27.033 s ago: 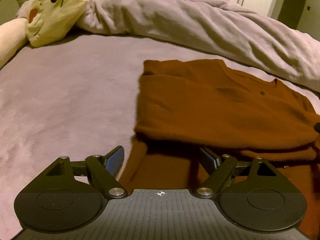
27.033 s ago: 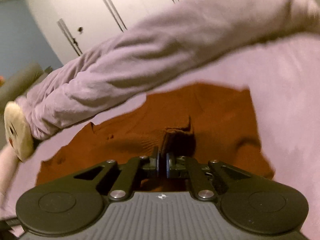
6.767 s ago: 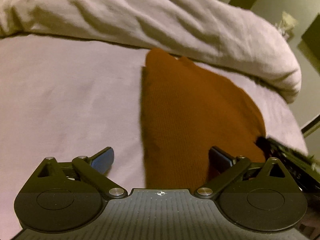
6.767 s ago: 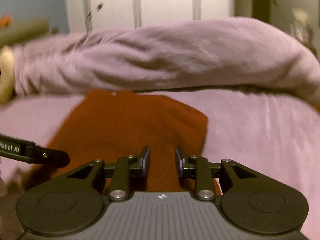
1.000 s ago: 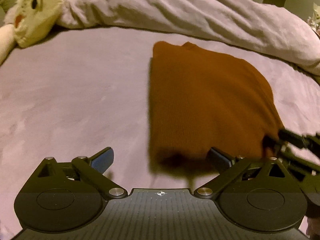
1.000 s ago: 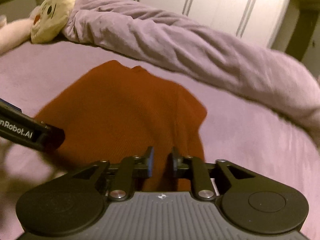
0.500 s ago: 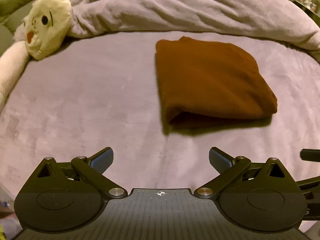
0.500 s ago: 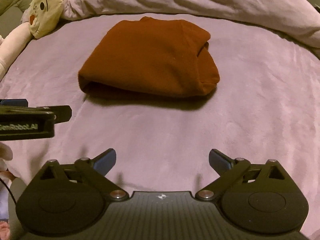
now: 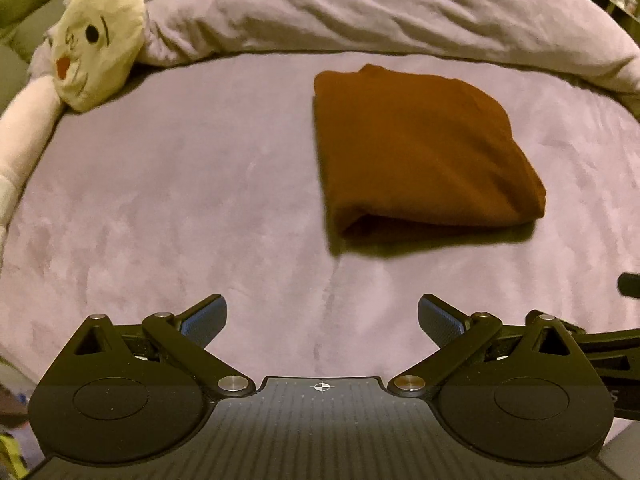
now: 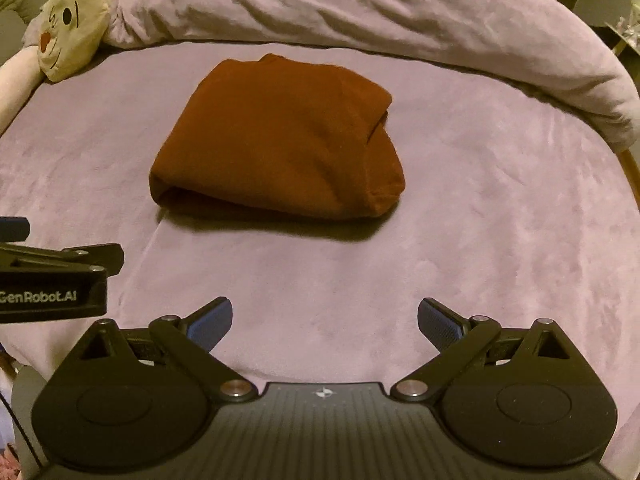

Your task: Fold small clothes

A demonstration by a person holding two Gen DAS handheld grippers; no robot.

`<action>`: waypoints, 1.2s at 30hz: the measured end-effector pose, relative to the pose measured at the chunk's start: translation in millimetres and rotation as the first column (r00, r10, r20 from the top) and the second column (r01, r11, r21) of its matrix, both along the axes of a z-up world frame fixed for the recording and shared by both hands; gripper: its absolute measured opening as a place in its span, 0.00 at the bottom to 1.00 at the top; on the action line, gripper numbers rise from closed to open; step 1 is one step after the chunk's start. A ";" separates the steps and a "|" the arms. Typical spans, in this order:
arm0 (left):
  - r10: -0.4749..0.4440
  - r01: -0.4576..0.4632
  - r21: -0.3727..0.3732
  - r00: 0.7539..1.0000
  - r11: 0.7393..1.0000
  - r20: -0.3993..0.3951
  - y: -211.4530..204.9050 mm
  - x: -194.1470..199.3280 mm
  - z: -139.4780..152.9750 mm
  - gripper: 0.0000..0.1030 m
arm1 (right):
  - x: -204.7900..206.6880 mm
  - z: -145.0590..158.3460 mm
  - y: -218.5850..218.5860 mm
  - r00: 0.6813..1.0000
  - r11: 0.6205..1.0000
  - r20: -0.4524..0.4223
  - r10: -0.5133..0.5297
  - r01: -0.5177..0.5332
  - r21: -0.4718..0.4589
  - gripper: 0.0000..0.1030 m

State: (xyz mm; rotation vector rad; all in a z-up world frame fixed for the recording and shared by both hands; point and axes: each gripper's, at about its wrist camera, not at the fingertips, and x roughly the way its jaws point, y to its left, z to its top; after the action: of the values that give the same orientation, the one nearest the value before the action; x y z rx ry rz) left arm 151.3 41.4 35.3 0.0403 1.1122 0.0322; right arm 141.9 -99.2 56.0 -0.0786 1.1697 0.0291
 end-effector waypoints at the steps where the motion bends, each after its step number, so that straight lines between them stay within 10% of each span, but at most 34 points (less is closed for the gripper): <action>1: 0.007 -0.007 -0.005 1.000 1.000 -0.004 2.0 0.7 0.1 1.00 | 0.2 0.3 -0.8 1.000 1.000 -0.004 -0.006 0.006 0.002 0.96; 36: 0.019 -0.019 0.011 1.000 1.000 -0.015 3.0 -1.9 0.2 1.00 | 3.5 -1.0 -6.4 0.999 0.999 0.002 -0.046 0.046 0.009 0.96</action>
State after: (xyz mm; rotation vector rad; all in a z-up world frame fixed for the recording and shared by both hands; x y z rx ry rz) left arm 149.4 44.4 35.5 0.0403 1.1279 0.0549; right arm 145.4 -105.6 55.0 -0.0437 1.1685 -0.0060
